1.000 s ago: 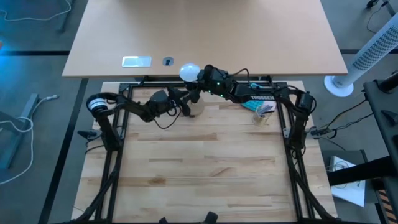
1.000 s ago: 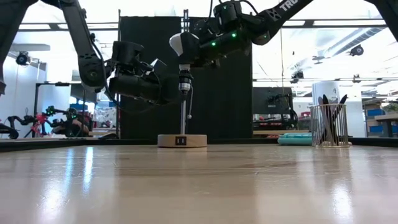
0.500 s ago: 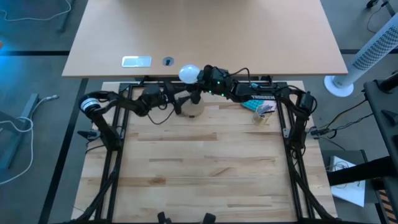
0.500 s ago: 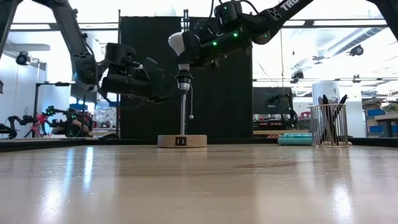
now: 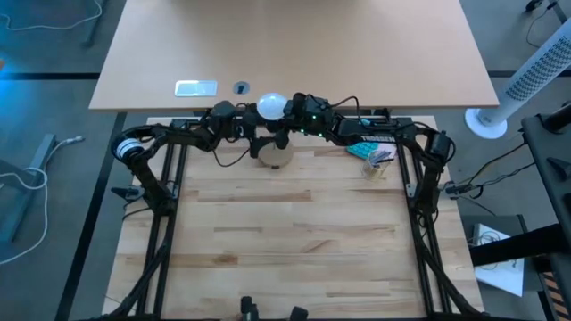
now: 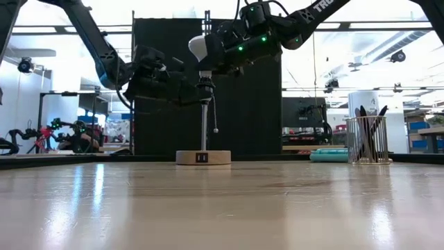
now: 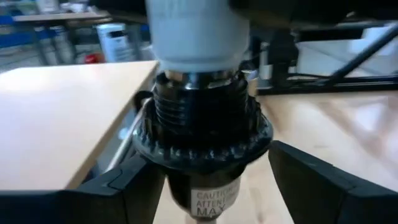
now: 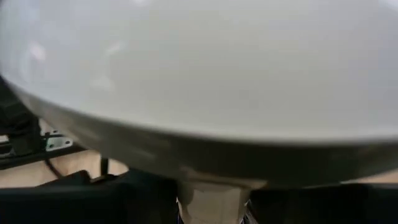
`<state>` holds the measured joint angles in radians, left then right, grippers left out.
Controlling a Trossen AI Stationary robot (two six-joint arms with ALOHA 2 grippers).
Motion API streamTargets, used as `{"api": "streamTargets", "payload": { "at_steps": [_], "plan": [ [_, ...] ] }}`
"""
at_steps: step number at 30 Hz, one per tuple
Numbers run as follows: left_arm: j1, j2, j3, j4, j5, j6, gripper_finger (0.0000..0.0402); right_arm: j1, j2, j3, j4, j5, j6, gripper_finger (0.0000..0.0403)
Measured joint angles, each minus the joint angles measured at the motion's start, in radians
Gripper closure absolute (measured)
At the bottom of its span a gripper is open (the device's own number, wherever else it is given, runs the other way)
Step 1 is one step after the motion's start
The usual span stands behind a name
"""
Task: Screw lightbulb
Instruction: Insert the light bulb into the table lamp
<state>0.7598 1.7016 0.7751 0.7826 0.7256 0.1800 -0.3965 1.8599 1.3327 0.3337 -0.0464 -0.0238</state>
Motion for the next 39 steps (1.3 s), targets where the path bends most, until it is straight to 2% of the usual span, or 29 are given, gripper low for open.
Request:
{"api": "streamTargets", "payload": {
  "at_steps": [3, 10, 14, 21, 26, 32, 39],
  "plan": [
    [0.024, 0.014, 0.029, -0.039, 0.115, 0.013, 0.0141, 0.001, 0.000, 0.000, -0.002, -0.007, 0.000, 0.0262],
    [0.069, 0.046, 0.100, -0.137, 0.265, 0.066, 0.0145, 0.001, 0.000, 0.000, -0.002, -0.012, 0.001, 0.0260],
    [0.066, 0.100, 0.147, -0.140, 0.292, 0.079, 0.0145, 0.001, 0.000, 0.000, -0.003, -0.012, 0.000, 0.0261],
    [0.095, 0.169, 0.216, -0.145, 0.448, 0.072, 0.0146, 0.001, 0.000, 0.000, -0.016, -0.014, -0.001, 0.0264],
    [0.101, 0.183, 0.221, -0.138, 0.451, 0.083, 0.0170, 0.001, 0.000, 0.000, -0.016, -0.015, -0.008, 0.0258],
    [0.101, 0.183, 0.221, -0.138, 0.435, 0.066, 0.0258, 0.001, 0.000, 0.000, -0.016, -0.015, -0.012, 0.0266],
    [0.099, 0.176, 0.219, -0.132, 0.380, 0.011, 0.0263, 0.000, 0.000, 0.000, -0.010, -0.007, -0.009, 0.0260]
  ]
}}
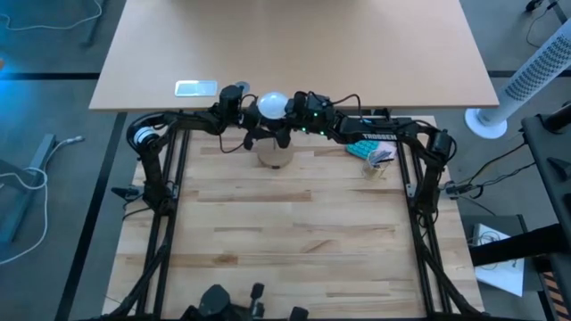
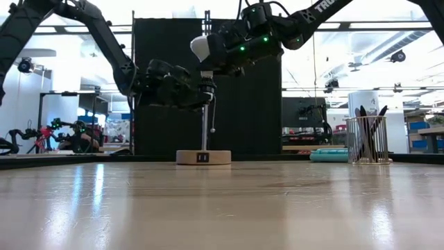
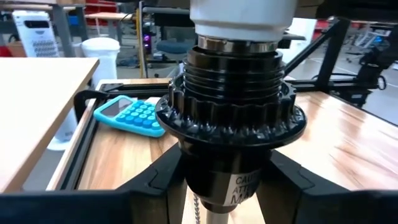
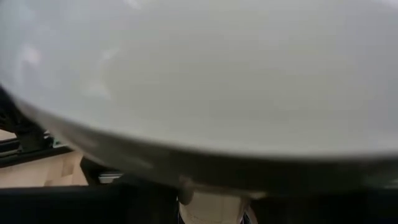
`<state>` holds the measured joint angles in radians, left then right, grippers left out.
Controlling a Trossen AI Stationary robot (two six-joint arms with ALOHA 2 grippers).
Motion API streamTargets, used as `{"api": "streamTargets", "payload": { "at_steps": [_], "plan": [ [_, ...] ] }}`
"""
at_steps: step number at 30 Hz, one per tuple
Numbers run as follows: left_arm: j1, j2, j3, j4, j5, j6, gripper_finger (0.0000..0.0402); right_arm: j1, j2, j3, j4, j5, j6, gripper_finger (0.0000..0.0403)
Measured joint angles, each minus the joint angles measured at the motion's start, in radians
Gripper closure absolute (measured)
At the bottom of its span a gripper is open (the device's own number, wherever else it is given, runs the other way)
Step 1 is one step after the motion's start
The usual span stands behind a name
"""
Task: Screw lightbulb
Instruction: Insert the light bulb into the table lamp
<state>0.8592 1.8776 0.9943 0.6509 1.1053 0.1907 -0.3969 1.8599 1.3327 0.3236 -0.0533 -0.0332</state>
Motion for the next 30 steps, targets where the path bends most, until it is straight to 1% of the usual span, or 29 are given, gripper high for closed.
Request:
{"api": "streamTargets", "payload": {
  "at_steps": [5, 9, 12, 17, 19, 21, 26, 30],
  "plan": [
    [-0.008, -0.018, -0.004, -0.007, -0.047, -0.014, 0.0263, -0.002, 0.000, 0.004, 0.004, 0.006, 0.002, 0.0266],
    [-0.031, -0.027, -0.006, -0.012, -0.161, -0.017, 0.0263, -0.004, 0.000, 0.004, 0.002, 0.020, 0.010, 0.0261],
    [-0.053, -0.030, -0.009, -0.001, -0.244, -0.027, 0.0263, -0.004, 0.000, 0.004, -0.002, 0.071, 0.018, 0.0259],
    [-0.062, -0.046, -0.021, 0.004, -0.287, -0.068, 0.0263, -0.005, 0.000, 0.004, -0.003, 0.093, 0.030, 0.0267],
    [-0.064, -0.062, -0.042, 0.010, -0.339, -0.074, 0.0263, -0.005, 0.000, 0.005, 0.001, 0.094, 0.032, 0.0266],
    [-0.065, -0.076, -0.073, 0.047, -0.385, -0.088, 0.0263, -0.005, 0.001, 0.005, 0.011, 0.095, 0.044, 0.0261],
    [-0.065, -0.083, -0.148, 0.195, -0.420, -0.159, 0.0263, -0.005, 0.002, 0.006, 0.021, 0.090, 0.063, 0.0261],
    [-0.075, -0.086, -0.159, 0.217, -0.473, -0.174, 0.0263, -0.005, 0.002, 0.004, 0.033, 0.095, 0.082, 0.0267]
  ]
}}
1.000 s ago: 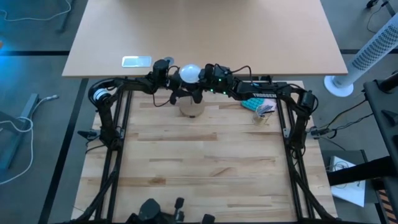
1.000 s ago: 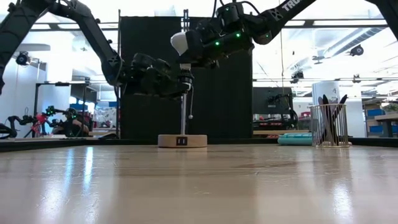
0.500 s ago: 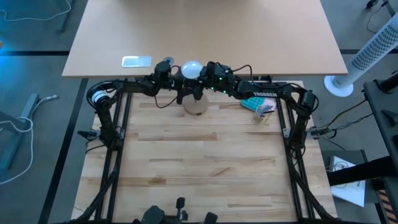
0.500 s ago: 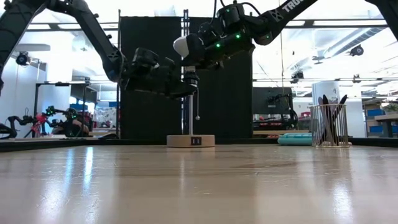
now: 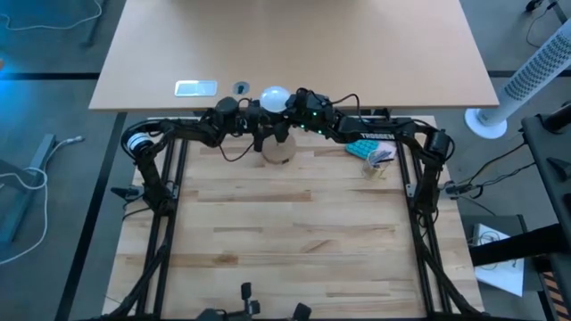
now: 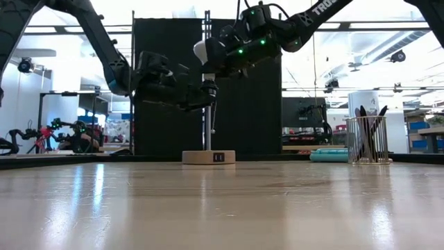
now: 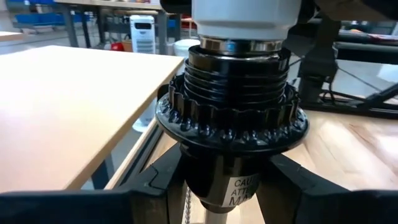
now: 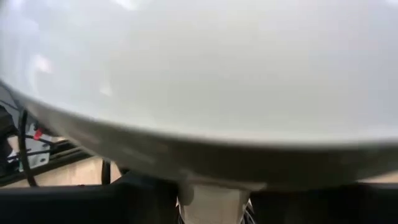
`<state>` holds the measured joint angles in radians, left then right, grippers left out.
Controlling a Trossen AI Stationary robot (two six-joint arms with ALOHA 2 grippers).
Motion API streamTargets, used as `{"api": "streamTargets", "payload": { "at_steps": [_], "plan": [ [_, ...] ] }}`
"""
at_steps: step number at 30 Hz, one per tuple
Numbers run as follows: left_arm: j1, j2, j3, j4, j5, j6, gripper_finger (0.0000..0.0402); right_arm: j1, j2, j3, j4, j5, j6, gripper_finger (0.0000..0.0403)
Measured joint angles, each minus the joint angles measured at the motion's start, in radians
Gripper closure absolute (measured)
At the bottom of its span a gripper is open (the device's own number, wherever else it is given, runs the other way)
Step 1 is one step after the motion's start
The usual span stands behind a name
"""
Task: Screw lightbulb
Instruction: Insert the light bulb into the table lamp
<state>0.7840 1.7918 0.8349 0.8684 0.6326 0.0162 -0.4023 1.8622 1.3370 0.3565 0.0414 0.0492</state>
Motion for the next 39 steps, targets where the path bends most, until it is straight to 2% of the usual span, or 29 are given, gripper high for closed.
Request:
{"api": "streamTargets", "payload": {
  "at_steps": [5, 17, 24, 30, 34, 36, 39],
  "plan": [
    [-0.030, 0.000, 0.011, -0.007, -0.053, -0.005, 0.0263, 0.003, 0.000, 0.000, -0.003, 0.052, 0.004, 0.0261],
    [-0.100, -0.012, 0.013, -0.030, -0.303, -0.012, 0.0263, 0.027, -0.005, 0.002, -0.077, 0.122, 0.017, 0.0260],
    [-0.112, -0.012, 0.039, -0.078, -0.342, -0.005, 0.0263, 0.046, -0.015, 0.003, -0.109, 0.206, 0.004, 0.0268],
    [-0.106, -0.013, 0.035, -0.081, -0.220, 0.046, 0.0255, 0.062, -0.016, 0.002, -0.118, 0.199, 0.001, 0.0257],
    [-0.083, -0.039, 0.036, -0.119, -0.108, 0.061, 0.0161, 0.066, -0.017, 0.002, -0.119, 0.184, 0.000, 0.0264],
    [-0.061, -0.049, 0.036, -0.143, 0.004, 0.094, 0.0113, 0.066, -0.018, 0.001, -0.121, 0.183, -0.002, 0.0268],
    [-0.010, -0.050, 0.058, -0.184, 0.171, 0.136, 0.0063, 0.066, -0.021, 0.001, -0.124, 0.159, -0.008, 0.0265]
  ]
}}
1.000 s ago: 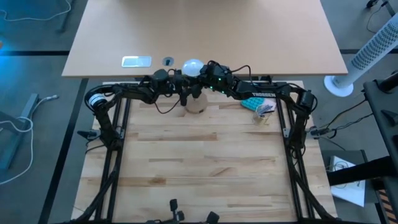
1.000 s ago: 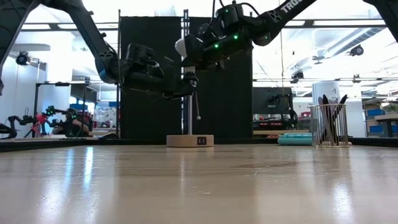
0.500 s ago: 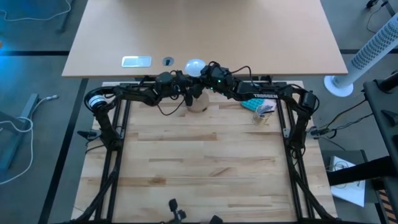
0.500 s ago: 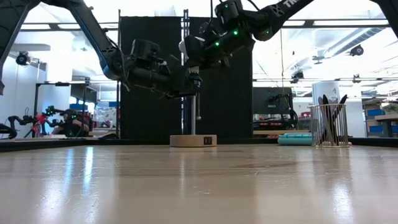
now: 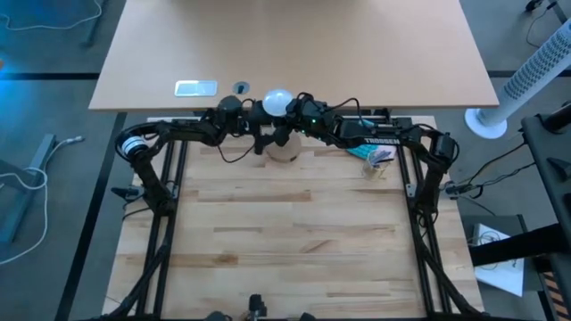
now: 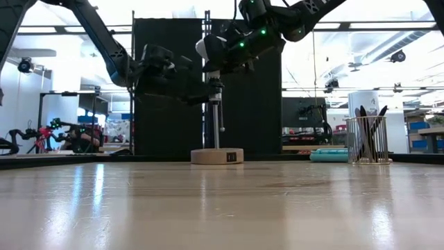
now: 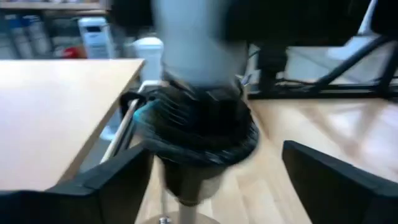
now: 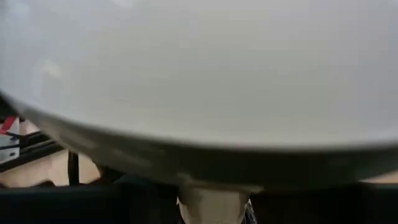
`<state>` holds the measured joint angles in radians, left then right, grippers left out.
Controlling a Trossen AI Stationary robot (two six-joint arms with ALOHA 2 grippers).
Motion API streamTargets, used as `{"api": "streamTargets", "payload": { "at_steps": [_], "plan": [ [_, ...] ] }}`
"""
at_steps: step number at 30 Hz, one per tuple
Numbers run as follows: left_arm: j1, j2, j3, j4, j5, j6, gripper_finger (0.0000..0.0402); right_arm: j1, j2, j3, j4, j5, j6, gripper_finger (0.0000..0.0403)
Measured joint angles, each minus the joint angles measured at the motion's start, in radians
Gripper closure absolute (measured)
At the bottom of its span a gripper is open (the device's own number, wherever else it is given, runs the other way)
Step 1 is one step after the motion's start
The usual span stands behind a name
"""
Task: Screw lightbulb
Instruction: Insert the light bulb into the table lamp
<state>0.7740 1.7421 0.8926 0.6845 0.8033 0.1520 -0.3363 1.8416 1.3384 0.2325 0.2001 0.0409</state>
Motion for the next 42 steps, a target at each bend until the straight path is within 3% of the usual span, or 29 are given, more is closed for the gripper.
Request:
{"api": "streamTargets", "payload": {
  "at_steps": [3, 8, 17, 26, 34, 42],
  "plan": [
    [0.067, 0.029, 0.092, -0.091, 0.131, 0.036, 0.0040, 0.000, 0.000, 0.000, 0.001, -0.022, -0.012, 0.0260],
    [0.114, 0.125, 0.228, -0.257, 0.370, 0.107, 0.0038, 0.000, -0.005, 0.000, -0.002, -0.026, -0.017, 0.0265],
    [0.110, 0.276, 0.348, -0.280, 0.578, 0.128, 0.0057, 0.000, -0.024, -0.001, -0.024, -0.027, -0.016, 0.0260],
    [0.083, 0.286, 0.392, -0.281, 0.529, 0.180, 0.0120, -0.001, -0.024, -0.001, -0.026, -0.027, -0.009, 0.0258],
    [0.080, 0.286, 0.386, -0.293, 0.516, 0.214, 0.0236, -0.002, -0.025, -0.001, -0.037, -0.022, 0.007, 0.0265],
    [0.068, 0.272, 0.379, -0.316, 0.461, 0.094, 0.0246, -0.004, -0.025, -0.001, -0.036, -0.015, -0.033, 0.0261]
  ]
}}
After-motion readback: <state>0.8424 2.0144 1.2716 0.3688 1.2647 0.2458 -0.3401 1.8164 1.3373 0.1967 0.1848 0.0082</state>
